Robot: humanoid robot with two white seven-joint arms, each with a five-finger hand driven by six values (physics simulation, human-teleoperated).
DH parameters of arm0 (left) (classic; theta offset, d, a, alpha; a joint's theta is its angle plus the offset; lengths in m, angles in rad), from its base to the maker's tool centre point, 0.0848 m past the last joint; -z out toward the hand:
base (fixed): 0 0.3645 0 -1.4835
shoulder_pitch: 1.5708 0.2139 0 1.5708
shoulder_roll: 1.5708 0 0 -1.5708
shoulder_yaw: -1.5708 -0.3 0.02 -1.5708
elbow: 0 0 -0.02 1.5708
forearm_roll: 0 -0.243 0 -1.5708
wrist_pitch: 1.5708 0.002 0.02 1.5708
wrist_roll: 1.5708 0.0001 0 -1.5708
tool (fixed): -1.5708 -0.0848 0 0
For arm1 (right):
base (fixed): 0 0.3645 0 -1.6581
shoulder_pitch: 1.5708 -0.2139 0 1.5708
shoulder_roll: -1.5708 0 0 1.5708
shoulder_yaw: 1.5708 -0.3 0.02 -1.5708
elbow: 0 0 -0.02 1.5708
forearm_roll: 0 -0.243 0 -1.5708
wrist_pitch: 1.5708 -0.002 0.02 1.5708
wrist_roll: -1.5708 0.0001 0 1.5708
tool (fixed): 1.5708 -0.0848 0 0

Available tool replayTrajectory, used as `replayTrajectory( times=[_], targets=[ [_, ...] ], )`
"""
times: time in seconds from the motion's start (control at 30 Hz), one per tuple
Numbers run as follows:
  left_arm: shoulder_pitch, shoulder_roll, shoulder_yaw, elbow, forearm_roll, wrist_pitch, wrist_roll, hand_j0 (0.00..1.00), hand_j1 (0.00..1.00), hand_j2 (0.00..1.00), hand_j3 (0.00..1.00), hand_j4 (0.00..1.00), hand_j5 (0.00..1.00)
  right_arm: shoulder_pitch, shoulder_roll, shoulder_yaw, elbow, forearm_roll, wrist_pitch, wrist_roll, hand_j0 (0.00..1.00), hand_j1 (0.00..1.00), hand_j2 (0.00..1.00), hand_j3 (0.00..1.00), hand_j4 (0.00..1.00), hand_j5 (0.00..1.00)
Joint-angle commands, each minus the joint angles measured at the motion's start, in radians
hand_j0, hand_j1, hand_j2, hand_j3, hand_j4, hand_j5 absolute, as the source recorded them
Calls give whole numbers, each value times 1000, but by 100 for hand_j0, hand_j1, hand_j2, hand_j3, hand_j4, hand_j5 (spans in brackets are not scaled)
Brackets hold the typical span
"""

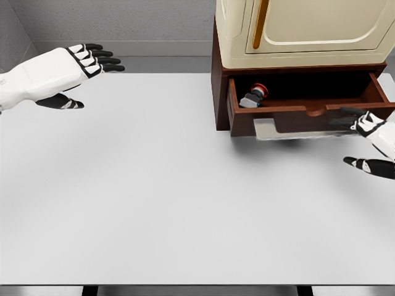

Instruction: Put the switch into the drawer with left arm, and close the drawer with right arm

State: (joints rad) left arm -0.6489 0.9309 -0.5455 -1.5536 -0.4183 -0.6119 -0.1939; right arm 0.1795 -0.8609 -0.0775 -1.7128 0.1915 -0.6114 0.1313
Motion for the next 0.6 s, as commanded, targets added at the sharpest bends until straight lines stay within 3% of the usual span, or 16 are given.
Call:
replayTrajectory(
  times=[0.0, 0.57],
  targets=[
    [0, 0, 1, 0, 7, 1, 1, 100, 100, 100, 100, 100, 100, 0, -1, 7, 4, 0, 0, 1, 83, 83, 83, 83, 83, 83],
    [-2, 0, 10, -2, 7, 1, 1, 100, 100, 100, 100, 100, 100, -52, -32, 4, -34, -61, 0, -1, 82, 82, 82, 82, 82, 82]
  ],
)
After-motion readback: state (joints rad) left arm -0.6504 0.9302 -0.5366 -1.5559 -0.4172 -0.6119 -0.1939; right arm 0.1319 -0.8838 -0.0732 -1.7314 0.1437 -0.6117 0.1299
